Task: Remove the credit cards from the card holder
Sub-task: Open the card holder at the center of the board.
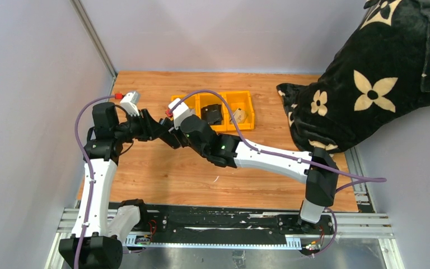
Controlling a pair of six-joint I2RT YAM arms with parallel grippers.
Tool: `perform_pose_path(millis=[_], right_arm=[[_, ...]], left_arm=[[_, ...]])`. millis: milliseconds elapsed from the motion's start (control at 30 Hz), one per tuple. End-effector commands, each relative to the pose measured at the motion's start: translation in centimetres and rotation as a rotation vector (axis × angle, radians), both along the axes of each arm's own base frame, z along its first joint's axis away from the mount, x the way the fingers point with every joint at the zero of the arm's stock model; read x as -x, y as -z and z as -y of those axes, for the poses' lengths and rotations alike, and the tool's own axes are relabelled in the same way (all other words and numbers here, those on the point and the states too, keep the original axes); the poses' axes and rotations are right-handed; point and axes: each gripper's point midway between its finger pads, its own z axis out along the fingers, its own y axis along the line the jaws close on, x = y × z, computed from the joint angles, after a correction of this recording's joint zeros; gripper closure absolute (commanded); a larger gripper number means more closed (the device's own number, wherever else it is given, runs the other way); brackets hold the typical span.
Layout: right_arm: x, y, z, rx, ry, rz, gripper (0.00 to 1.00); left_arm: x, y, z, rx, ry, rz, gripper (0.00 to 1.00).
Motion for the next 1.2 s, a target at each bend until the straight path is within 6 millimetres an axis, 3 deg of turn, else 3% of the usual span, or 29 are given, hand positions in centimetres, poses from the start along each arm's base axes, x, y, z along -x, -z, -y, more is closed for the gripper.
perform_pose_path(millis=[0, 167, 300, 433, 567, 800, 1167], right_arm=[[-2.8, -0.7, 4.6, 0.066, 0.11, 0.027, 0.83], [-0.7, -2.9, 4.4, -0.078, 0.048, 0.014, 0.51], [1.0, -2.8, 3.4, -0.114, -0.025, -0.002, 0.43], [1.5, -2.3, 2.4, -0.137, -0.06, -0.019, 0.36], [1.7, -2.7, 1.2, -0.13, -0.096, -0.016, 0.37], [2.2, -0.7, 0.4, -0.095, -0.113, -0.053, 0.44], [0.1, 0.2, 0.6, -0.014, -0.018, 0.006, 0.72]], left_arm=[[1.0, -2.9, 1.0, 0.018, 0.064, 0.089, 1.0], [0.7, -3.0, 1.0, 0.026, 0.064, 0.095, 1.0], [0.7, -3.4, 1.2, 0.048, 0.07, 0.097, 1.0], [0.7, -3.5, 1.3, 0.055, 0.067, 0.091, 1.0], [0.9, -3.7, 1.3, 0.057, 0.066, 0.09, 1.0], [1.2, -3.6, 1.3, 0.05, 0.063, 0.094, 1.0], [1.4, -3.5, 1.4, 0.06, 0.062, 0.091, 1.0]])
